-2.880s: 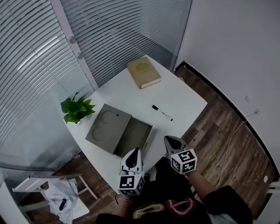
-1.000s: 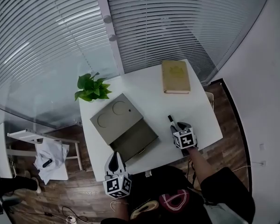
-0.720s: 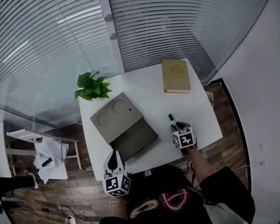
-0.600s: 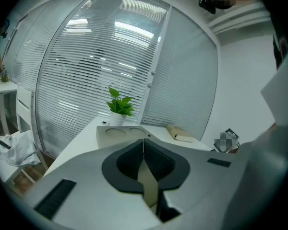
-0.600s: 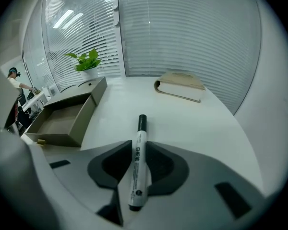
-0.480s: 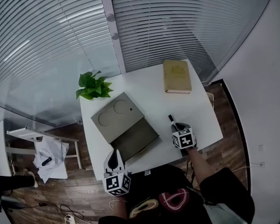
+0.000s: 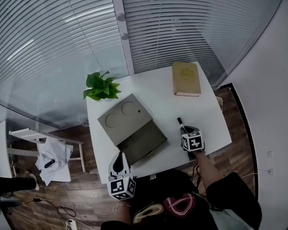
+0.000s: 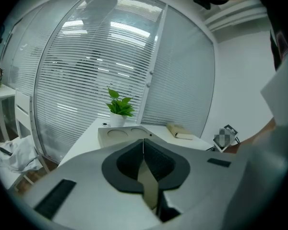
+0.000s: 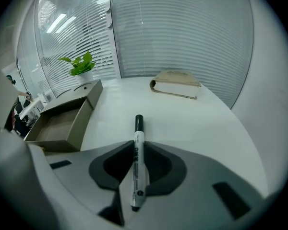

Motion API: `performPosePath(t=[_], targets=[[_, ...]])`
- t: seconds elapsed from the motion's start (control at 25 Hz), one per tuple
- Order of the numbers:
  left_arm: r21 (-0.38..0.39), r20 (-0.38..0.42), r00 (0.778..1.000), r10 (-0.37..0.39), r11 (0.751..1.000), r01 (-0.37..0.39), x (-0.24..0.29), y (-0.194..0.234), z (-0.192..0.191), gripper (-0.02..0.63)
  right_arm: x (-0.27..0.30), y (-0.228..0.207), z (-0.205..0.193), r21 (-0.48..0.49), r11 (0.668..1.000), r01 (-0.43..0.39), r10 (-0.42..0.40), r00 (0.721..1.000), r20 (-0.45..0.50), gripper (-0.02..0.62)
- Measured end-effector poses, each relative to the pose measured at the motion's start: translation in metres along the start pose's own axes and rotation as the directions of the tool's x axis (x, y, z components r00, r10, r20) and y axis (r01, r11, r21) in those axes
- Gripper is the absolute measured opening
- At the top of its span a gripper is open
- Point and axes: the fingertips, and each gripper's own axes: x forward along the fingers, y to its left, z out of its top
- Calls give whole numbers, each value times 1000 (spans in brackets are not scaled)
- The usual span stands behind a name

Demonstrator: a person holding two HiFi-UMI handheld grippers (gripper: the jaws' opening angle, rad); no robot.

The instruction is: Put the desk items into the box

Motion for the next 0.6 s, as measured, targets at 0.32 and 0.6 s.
performPosePath(t=[0.32,0.6], targets=[[2,13,1000,0,1000,0,-5,7,3,20,-12,21,28,-40,999,-26,29,997,77,72],[-6,27,1000,-2,1000,3,-10,10,5,20,-29,58,50,-149,985,-83,102,987,124,72]])
